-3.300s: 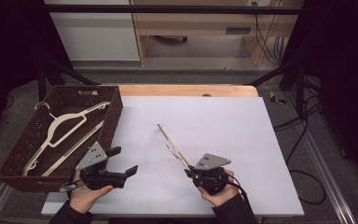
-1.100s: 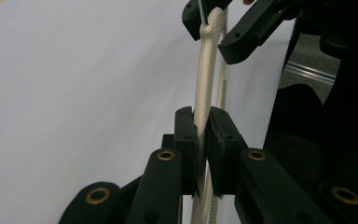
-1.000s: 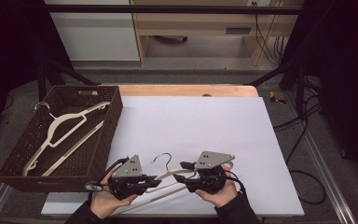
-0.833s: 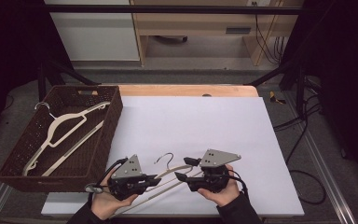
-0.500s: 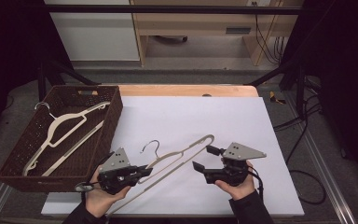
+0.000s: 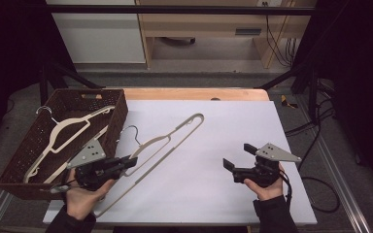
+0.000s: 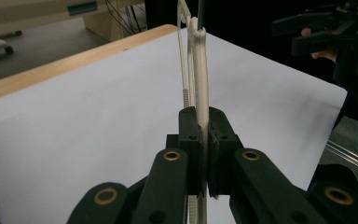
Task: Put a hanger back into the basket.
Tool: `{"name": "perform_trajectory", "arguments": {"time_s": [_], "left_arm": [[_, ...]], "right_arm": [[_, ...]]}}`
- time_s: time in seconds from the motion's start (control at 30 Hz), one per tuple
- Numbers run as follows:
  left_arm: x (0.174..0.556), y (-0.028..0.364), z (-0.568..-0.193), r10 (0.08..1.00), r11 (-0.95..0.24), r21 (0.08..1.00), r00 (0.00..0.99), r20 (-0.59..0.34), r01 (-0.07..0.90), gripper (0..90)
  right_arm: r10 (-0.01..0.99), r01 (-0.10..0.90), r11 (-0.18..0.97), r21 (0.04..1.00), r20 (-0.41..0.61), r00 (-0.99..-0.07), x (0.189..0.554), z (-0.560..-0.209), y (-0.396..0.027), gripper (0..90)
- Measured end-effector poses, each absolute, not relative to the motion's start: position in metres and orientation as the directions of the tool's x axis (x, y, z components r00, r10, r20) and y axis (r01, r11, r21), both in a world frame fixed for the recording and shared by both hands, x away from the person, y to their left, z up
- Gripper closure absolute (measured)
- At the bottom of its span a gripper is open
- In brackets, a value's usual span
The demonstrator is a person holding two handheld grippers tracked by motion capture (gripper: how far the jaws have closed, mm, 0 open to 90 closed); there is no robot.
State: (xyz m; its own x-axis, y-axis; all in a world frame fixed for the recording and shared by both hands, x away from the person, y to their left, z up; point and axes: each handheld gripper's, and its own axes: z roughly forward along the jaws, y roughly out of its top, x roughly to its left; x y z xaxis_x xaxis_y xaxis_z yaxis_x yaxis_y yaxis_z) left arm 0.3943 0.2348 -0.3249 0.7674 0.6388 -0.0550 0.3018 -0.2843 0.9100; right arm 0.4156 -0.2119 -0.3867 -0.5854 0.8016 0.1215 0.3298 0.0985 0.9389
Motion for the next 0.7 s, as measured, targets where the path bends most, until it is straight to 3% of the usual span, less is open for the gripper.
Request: {"name": "perform_trajectory", "arguments": {"time_s": [0.7], "left_arm": [[0.433, 0.301, -0.253, 0.707, -0.279, 0.932, 0.707, 0.038, 0.23, 86.2]], "right_arm": [[0.831, 0.327, 0.098, 0.94, 0.104, -0.547, 0.414, -0.385, -0.231, 4.1]]}}
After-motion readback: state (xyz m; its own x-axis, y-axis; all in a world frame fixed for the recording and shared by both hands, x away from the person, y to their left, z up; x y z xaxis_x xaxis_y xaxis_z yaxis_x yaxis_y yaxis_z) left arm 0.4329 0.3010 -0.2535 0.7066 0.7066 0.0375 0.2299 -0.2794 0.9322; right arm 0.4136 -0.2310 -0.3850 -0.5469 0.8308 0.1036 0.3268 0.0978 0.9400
